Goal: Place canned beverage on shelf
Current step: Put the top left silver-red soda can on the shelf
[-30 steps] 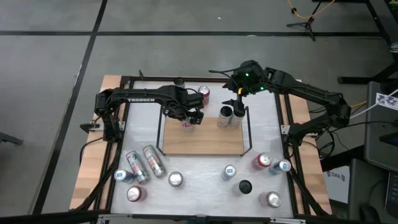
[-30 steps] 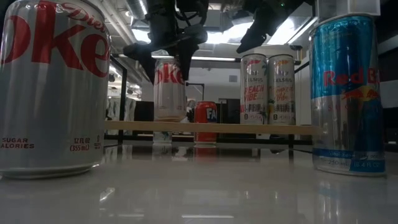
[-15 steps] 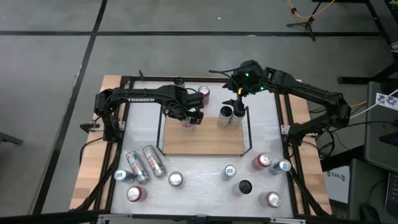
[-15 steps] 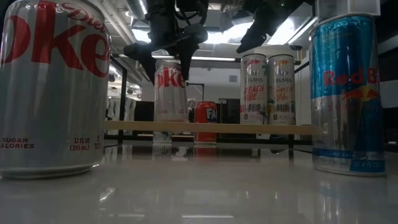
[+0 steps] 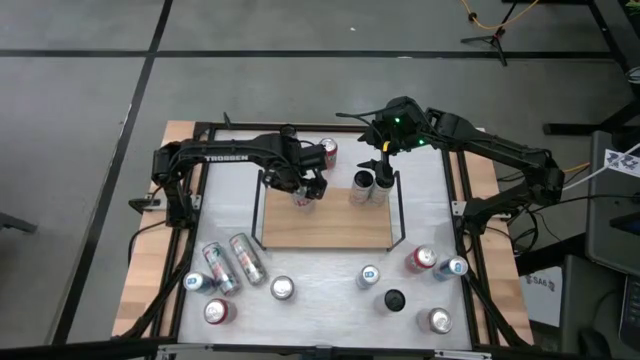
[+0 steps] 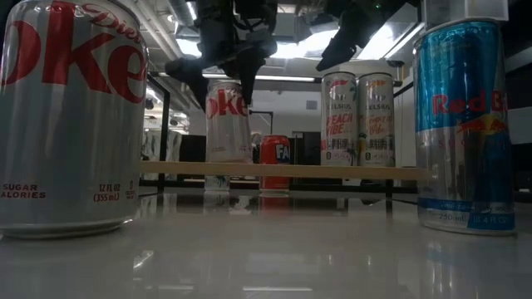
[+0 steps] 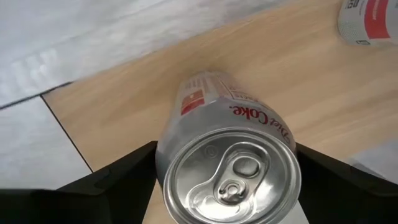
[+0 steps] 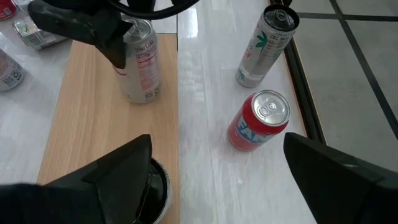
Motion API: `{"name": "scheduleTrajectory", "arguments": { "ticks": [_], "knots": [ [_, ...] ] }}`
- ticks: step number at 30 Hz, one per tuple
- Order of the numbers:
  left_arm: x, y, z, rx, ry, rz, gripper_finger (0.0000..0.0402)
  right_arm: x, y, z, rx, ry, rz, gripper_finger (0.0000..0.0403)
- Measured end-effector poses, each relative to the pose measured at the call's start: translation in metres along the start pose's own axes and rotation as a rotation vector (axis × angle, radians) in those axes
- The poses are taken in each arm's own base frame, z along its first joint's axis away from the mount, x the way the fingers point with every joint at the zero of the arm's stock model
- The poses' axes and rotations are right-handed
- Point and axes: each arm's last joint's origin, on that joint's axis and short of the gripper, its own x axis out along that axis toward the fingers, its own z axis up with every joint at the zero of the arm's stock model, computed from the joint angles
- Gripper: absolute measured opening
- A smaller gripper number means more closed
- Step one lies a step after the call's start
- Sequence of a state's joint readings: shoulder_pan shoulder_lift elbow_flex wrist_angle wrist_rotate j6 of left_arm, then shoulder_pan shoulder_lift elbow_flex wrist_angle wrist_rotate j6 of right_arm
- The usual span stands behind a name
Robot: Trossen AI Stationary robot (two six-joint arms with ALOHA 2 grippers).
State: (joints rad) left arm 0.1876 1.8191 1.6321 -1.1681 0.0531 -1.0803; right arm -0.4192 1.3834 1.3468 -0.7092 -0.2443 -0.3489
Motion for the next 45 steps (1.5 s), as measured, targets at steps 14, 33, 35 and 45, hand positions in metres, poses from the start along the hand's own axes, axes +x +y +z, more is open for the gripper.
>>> {"name": "scheduleTrajectory", "arguments": {
  "ticks": [14, 33, 35, 45],
  "knots": [
    [0.0001, -0.0006, -0.0016, 0.066, -0.010, 0.008, 0.0325, 0.0000, 0.0002, -0.0004, 0.001, 0.005, 0.002, 0.0360],
    [0.0001, -0.0010, -0.0022, 0.155, -0.007, 0.007, 0.0325, 0.0000, 0.0001, -0.0004, 0.001, 0.004, 0.001, 0.0360],
    [0.0001, -0.0009, -0.0021, 0.154, -0.009, 0.008, 0.0325, 0.0001, 0.0001, -0.0004, 0.001, 0.004, 0.002, 0.0360],
    [0.0002, -0.0016, -0.0034, 0.179, -0.004, 0.005, 0.0325, 0.0001, 0.0001, -0.0004, 0.001, 0.004, 0.002, 0.0360]
  ]
}}
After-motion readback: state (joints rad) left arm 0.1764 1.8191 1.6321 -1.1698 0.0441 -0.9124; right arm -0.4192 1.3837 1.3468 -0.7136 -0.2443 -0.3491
